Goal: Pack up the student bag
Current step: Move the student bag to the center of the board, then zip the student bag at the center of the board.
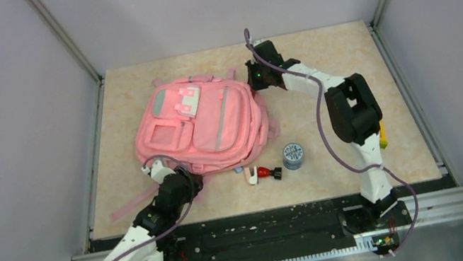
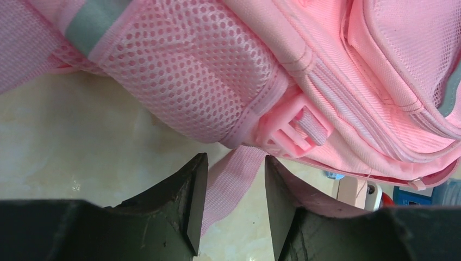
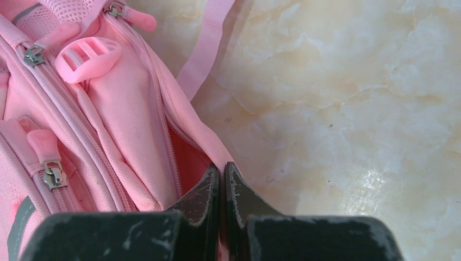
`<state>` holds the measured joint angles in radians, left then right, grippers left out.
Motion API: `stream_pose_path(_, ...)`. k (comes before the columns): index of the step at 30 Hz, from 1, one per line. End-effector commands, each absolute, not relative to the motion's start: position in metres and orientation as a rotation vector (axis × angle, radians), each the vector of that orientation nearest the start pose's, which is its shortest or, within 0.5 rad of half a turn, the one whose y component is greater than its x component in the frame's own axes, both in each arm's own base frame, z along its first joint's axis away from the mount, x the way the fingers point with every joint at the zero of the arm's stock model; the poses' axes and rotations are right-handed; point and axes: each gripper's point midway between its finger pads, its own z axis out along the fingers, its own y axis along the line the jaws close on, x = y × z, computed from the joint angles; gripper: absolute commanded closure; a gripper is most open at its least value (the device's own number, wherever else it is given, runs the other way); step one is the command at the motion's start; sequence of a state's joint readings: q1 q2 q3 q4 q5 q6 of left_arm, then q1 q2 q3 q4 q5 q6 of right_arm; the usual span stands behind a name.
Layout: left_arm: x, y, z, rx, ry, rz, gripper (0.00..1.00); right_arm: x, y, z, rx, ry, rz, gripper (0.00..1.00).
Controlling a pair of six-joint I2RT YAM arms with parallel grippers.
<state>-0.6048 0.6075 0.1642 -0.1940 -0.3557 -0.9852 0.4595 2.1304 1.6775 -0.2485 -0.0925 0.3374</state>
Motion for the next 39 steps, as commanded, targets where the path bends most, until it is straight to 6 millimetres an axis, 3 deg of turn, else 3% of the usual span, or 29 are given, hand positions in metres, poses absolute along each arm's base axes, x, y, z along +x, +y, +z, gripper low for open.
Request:
stream_pose_path(1, 0.215, -0.111, 0.042, -0.682, 2.066, -0.560, 0.52, 0.533, 0.271, 0.137, -0.080, 2.205, 0.522, 1.00)
stream_pose_path(6, 0.230, -0.111, 0.045, -0.695, 1.944, -0.598, 0.59, 0.532, 0.274, 0.138, -0.072, 2.205, 0.548, 1.00)
stream_pose_path(19, 0.247, -0.110, 0.051, -0.734, 1.874, -0.579, 0.59, 0.527, 0.280, 0.141, -0.074, 2.200, 0.603, 1.00)
stream_pose_path(32, 0.253, -0.131, 0.045, -0.646, 1.980, -0.588, 0.99, 0.524, 0.283, 0.140, -0.047, 2.193, 0.636, 1.00)
stream_pose_path(39, 0.245, -0.152, 0.049, -0.599, 2.029, -0.702, 1.00, 0.525, 0.281, 0.145, 0.026, 2.145, 0.603, 1.00)
